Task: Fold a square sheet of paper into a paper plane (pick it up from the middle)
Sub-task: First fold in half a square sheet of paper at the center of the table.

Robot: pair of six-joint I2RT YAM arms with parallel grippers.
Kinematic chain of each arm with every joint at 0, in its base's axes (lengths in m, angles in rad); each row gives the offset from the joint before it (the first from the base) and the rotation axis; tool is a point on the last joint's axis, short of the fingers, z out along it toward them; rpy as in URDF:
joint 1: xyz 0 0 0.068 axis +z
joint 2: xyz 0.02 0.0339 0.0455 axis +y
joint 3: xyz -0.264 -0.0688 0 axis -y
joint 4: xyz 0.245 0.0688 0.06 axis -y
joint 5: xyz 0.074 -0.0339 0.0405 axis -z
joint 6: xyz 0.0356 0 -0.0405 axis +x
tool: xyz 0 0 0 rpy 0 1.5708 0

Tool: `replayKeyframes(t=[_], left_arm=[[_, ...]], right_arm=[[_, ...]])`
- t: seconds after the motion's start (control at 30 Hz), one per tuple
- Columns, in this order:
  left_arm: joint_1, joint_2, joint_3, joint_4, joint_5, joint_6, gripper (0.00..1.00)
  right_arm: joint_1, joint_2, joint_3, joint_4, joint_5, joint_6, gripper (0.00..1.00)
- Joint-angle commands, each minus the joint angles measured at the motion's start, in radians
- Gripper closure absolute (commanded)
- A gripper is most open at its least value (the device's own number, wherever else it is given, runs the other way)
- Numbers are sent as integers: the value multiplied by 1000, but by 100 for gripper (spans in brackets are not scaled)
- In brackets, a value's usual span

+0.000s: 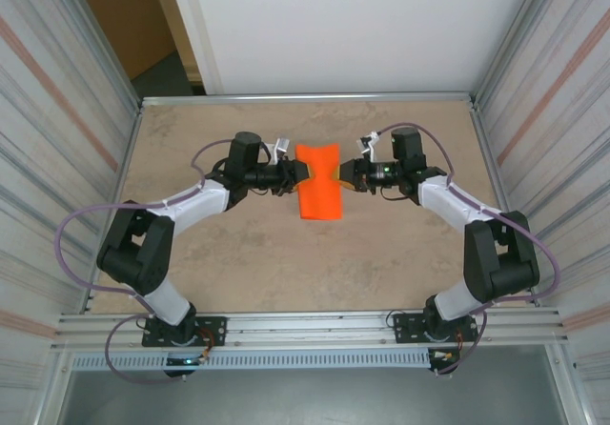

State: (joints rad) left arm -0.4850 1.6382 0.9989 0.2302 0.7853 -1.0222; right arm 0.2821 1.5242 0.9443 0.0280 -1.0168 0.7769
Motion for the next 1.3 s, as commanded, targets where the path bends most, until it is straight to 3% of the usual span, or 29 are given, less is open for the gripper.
replayKeyframes(t=[0.0, 0.13, 0.27, 0.33, 0.6, 0.8, 0.97, 1.17, 1.27], left_arm=[[6, 6, -14, 1, 11, 1, 77], [8, 8, -15, 0, 11, 2, 72], [26, -8, -36, -37, -17, 19, 57], [45, -26, -56, -71, -44, 39, 45], [137, -133, -132, -185, -125, 77, 28], [192, -216, -209, -192, -162, 99, 14], [197, -278, -278, -187, -182, 121, 6], [197, -286, -331, -193, -157, 108, 5], [177, -263, -335, -197, -151, 118, 7]], right_arm=[[9, 20, 26, -83, 34, -31, 85], [17, 26, 43, -129, 61, -56, 90], [1, 6, 56, -169, 109, -57, 100], [-18, -7, 67, -208, 135, -58, 100], [-83, -67, 170, -518, 224, -156, 100], [-16, -44, 304, -661, 298, -154, 100], [110, 71, 348, -568, 297, -98, 100], [196, 180, 251, -211, 221, 47, 100], [210, 235, 222, -160, 226, 50, 100]])
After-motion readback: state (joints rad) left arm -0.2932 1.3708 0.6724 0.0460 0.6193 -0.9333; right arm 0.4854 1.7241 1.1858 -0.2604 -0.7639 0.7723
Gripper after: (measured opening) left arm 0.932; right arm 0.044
